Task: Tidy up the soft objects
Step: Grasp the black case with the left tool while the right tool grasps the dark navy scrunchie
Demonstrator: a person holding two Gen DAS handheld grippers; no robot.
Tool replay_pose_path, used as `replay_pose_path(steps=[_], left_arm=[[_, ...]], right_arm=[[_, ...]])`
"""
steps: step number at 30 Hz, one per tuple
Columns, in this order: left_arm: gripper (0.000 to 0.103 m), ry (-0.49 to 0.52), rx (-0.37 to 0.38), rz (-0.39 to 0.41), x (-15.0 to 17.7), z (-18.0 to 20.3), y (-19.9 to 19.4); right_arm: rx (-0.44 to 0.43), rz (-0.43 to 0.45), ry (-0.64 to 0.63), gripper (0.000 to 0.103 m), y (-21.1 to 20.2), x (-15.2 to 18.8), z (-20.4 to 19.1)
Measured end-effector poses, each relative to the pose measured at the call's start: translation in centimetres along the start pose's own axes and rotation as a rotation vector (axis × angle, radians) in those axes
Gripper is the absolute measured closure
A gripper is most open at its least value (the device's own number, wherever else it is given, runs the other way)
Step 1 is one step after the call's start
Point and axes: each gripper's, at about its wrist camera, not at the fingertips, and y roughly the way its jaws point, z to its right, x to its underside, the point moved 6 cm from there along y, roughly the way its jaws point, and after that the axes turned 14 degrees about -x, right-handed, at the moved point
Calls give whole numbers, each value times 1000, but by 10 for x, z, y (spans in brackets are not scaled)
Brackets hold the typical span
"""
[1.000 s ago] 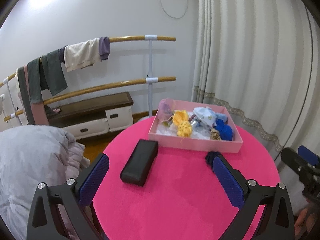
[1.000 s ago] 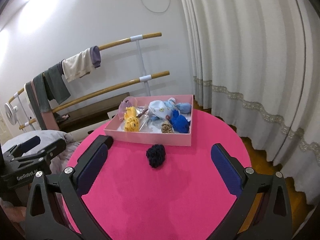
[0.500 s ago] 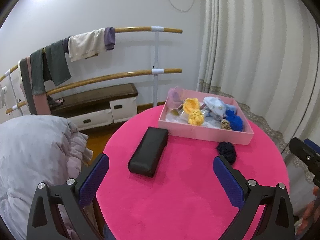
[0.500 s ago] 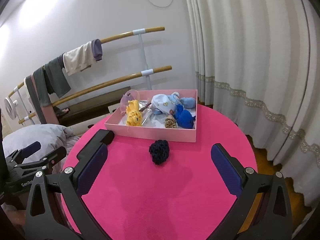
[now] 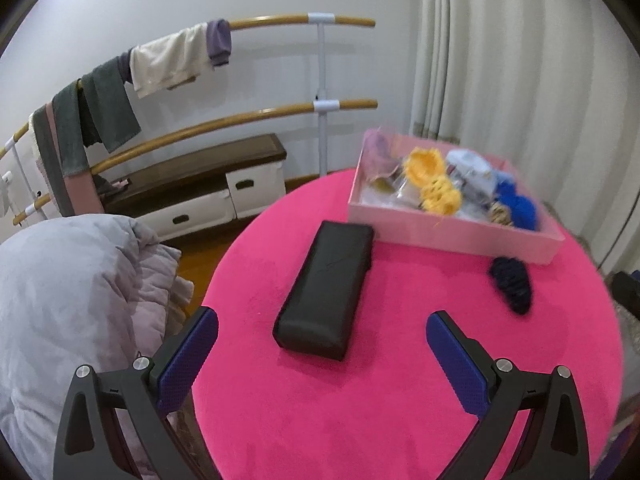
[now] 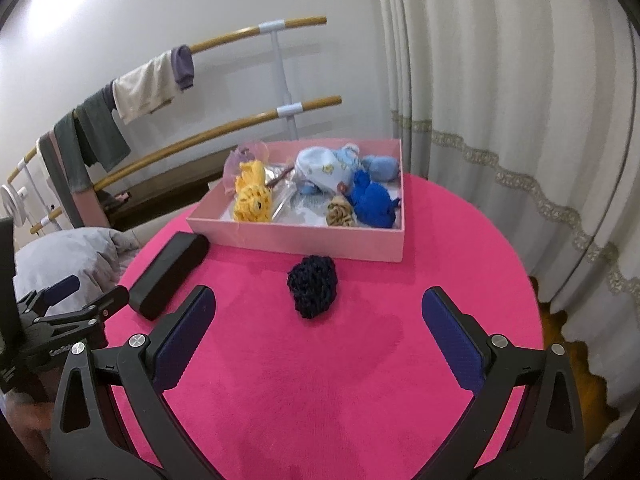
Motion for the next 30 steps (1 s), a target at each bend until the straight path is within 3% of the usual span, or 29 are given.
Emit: replay_pose_path(steps=[7, 15, 18, 23, 25, 28, 30], left_arm=[[0, 51, -31, -48, -16, 11, 71], [4, 93, -10, -120, -26, 39, 143], [24, 77, 50, -153, -26, 47, 160], [55, 60, 74, -149, -34, 57, 169], [58, 64, 67, -143, -35, 62, 171], [62, 53, 74, -142, -35, 65, 172], [64, 46, 83, -143, -34, 65, 171]], right_arm=[[3, -52, 17, 0, 32, 2, 12], [0, -113, 27, 0, 72, 4, 23], [0, -134, 32, 0, 86, 6, 28], [-2, -164, 32, 0, 107, 8, 33], [3, -175, 26, 2, 116, 9, 35], [13, -206, 20, 19, 129, 14, 36], [35, -215, -3, 24, 132, 17, 34]])
